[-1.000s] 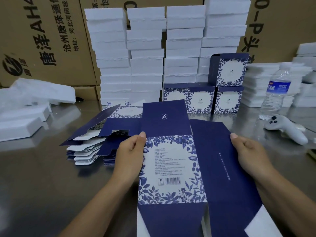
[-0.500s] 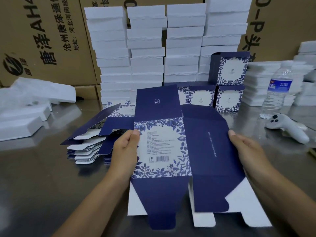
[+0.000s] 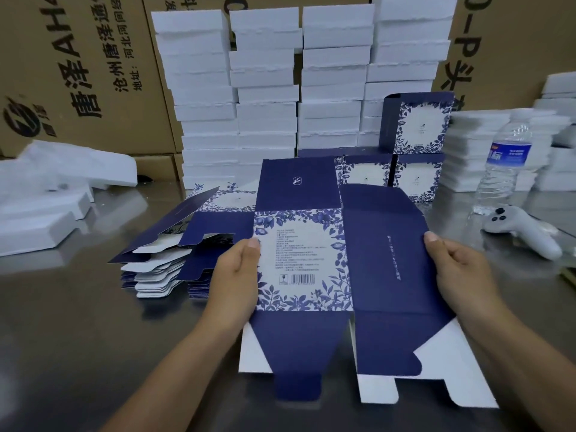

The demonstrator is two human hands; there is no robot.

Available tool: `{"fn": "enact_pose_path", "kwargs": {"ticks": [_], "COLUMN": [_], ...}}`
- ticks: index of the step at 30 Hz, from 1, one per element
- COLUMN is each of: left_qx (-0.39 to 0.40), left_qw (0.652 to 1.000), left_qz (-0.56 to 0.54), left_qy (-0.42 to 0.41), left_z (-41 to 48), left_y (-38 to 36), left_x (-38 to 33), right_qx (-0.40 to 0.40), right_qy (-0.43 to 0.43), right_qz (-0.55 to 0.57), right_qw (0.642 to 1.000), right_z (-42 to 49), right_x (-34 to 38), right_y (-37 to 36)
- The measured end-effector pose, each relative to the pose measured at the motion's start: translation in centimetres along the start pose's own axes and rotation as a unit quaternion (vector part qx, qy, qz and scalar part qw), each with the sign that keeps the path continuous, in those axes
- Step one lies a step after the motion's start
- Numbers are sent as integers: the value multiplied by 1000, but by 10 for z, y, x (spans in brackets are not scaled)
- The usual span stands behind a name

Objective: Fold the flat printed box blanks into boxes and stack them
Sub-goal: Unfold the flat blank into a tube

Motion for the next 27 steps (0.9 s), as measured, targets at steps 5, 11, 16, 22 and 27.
{"fn": "enact_pose_path", "kwargs": {"ticks": [5,11,16,22,27], "left_qx": [-40,-55,-9,0,-23], "left_qw": [998,998,993,1000,999], "left_qz": [10,0,-89,-22,-20], "left_qy": [-40,-16,79,5,-16], "left_z": [1,2,4,0,1], "left_y": [5,6,0,-1,4], "left_x": [-4,0,7,0,-3], "right_qx": [29,71,50,23,55], "right_qy": [-44,-11,-1,-14,-53], "right_qz": [87,52,42,50,114], "right_qw": [995,996,998,998,991], "right_z": [-4,-6,-4,-1,-5], "right_x": [-1,4,3,0,2], "right_y": [-5,-8,-3,-1,-7]}}
Point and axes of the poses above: each hand's wrist, its own z-axis towards the middle knuckle, its own y-axis out of the back of the hand, x = y × z, the point moved 3 cm from there along z, towards the middle knuckle, and after that the axes turned 6 degrees about y, right-handed, at the moved point
